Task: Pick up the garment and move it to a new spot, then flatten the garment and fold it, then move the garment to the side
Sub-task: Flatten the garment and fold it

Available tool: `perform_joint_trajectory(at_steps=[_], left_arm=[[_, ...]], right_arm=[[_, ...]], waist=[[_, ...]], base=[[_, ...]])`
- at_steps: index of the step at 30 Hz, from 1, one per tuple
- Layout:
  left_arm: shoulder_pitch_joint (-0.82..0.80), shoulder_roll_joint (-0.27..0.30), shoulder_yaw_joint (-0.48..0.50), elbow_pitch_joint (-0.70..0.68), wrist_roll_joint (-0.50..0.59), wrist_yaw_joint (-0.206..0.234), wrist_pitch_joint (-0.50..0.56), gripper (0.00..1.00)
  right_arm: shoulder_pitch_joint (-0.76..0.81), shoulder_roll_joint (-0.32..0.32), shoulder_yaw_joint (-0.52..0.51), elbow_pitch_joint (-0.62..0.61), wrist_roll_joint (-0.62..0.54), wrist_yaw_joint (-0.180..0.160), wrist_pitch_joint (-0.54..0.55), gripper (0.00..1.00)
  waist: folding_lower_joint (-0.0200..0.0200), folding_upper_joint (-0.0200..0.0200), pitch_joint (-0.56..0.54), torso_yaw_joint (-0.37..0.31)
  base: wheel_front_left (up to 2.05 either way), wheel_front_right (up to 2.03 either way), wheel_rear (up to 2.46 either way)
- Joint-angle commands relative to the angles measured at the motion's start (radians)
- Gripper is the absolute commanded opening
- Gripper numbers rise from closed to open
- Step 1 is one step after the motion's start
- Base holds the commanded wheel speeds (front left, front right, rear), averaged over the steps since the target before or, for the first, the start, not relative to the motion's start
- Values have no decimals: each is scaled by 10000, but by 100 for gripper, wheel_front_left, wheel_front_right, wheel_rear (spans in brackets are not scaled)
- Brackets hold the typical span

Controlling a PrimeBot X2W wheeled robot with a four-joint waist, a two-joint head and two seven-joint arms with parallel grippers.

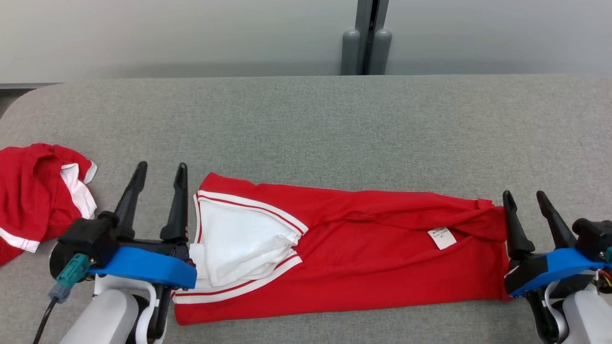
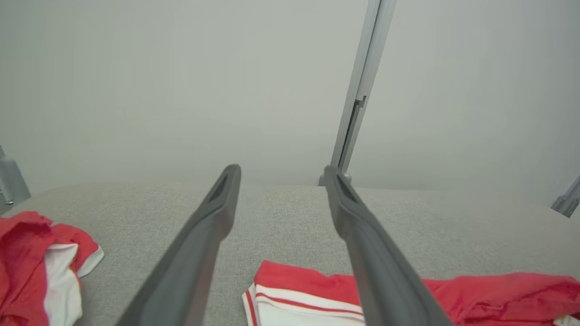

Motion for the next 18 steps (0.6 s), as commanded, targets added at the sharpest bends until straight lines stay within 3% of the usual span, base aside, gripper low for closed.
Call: perform_joint_trajectory(at_steps=[1, 8, 18], left_arm=[[233, -266, 493, -128, 316, -94, -42, 100], [994, -1528, 2716, -309, 2071, -857, -37, 100], [1518, -2939, 4887, 195, 3866, -1989, -38, 100]], right_arm=[[-122, 64, -46, 232, 107, 2, 54, 100], [-470, 271, 27, 1563, 387, 2, 337, 100], [-605, 621, 580, 2942, 985, 2, 680, 100]], waist=[[0, 0, 0, 11], [0, 0, 52, 53], [0, 0, 171, 109]], base=[[0, 0, 0], [0, 0, 0], [0, 0, 0]])
